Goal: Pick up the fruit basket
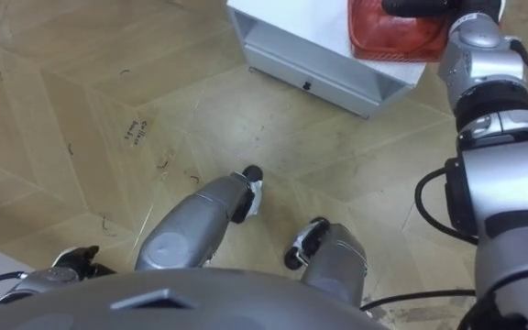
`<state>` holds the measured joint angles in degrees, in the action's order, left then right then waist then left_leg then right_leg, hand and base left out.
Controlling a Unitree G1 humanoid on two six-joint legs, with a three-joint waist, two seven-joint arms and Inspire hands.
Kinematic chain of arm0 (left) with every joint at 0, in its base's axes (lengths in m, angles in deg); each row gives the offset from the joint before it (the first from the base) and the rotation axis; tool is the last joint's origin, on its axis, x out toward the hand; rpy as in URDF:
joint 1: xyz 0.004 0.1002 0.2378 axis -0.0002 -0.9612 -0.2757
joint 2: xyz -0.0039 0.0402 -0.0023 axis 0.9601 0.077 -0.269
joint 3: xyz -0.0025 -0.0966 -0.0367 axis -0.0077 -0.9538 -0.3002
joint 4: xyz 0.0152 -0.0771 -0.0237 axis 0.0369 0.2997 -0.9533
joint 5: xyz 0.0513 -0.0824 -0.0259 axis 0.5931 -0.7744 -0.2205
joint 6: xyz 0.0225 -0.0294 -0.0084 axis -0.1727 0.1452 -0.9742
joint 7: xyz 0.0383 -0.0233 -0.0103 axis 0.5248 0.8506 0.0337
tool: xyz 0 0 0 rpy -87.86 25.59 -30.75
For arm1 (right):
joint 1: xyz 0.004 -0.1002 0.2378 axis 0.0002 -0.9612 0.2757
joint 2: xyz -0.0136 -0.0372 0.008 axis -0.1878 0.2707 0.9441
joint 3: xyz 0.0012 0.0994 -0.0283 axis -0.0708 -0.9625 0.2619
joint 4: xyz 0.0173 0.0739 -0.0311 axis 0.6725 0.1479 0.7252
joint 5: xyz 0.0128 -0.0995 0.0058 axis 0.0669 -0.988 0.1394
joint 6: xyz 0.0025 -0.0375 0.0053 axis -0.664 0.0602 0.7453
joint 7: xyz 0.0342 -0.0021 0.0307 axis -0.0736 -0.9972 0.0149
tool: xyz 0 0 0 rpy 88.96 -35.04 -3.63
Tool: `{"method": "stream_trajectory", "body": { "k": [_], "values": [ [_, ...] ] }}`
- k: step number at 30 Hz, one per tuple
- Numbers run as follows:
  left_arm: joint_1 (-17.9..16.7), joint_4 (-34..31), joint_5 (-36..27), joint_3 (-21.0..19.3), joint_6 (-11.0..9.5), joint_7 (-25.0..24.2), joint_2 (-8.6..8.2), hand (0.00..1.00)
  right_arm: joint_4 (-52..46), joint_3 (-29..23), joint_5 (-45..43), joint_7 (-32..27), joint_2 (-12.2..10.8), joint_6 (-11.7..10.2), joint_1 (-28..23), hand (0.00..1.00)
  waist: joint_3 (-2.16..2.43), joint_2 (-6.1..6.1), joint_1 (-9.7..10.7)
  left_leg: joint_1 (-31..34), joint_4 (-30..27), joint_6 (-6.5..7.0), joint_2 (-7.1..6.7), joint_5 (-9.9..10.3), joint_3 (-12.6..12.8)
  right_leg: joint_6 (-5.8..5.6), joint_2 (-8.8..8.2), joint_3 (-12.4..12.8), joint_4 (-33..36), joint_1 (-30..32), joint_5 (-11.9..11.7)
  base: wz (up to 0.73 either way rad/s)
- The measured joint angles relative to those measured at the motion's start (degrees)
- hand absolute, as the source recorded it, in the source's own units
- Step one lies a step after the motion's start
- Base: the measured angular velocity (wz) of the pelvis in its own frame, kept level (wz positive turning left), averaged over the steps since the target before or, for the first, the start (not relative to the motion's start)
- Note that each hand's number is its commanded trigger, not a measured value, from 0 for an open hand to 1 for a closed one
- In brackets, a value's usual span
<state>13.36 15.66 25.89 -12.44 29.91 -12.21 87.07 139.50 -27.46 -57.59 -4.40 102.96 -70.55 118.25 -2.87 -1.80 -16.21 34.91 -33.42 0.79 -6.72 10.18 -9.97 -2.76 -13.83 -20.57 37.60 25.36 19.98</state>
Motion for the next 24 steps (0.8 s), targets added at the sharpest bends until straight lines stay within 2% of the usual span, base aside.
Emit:
{"method": "stream_trajectory", "body": {
  "k": [7,12,19,24],
  "values": [
    [0.00,0.09,0.01,0.01,-0.41,-0.08,0.02,0.00,0.31,0.04,0.23,1.98,-0.02,-0.52,-0.02,0.00,-0.17,-0.16,-0.01,-1.82,0.93,-0.02,0.19,0.00,-0.07,-0.14,1.05,0.24,-2.04,-2.13,-0.08,0.00],
    [0.30,-0.20,-0.04,-0.01,-0.44,-0.05,0.06,0.00,0.39,0.07,2.64,3.36,-0.02,-0.58,-0.02,0.00,-0.34,-0.59,-0.08,-2.34,1.91,-0.02,0.48,0.00,-0.04,-0.24,1.11,0.18,-2.94,-2.50,-0.28,0.00],
    [1.00,-0.19,0.10,-0.16,-0.42,0.07,0.07,0.00,0.28,0.40,3.28,6.70,-0.03,-0.44,-1.89,0.00,-0.24,-1.29,0.12,-2.94,1.99,-0.02,1.11,-0.01,1.82,-0.21,0.99,0.22,-2.96,-2.96,-0.36,-0.02],
    [1.00,-0.10,0.13,-0.21,-0.31,0.05,0.20,0.00,0.28,0.29,1.85,8.36,-0.02,-0.36,-3.42,0.00,-0.09,-1.67,0.70,-6.42,3.84,0.15,1.59,0.10,2.12,-0.23,1.65,0.18,-5.12,-6.52,-0.96,-0.03]
  ]
}}
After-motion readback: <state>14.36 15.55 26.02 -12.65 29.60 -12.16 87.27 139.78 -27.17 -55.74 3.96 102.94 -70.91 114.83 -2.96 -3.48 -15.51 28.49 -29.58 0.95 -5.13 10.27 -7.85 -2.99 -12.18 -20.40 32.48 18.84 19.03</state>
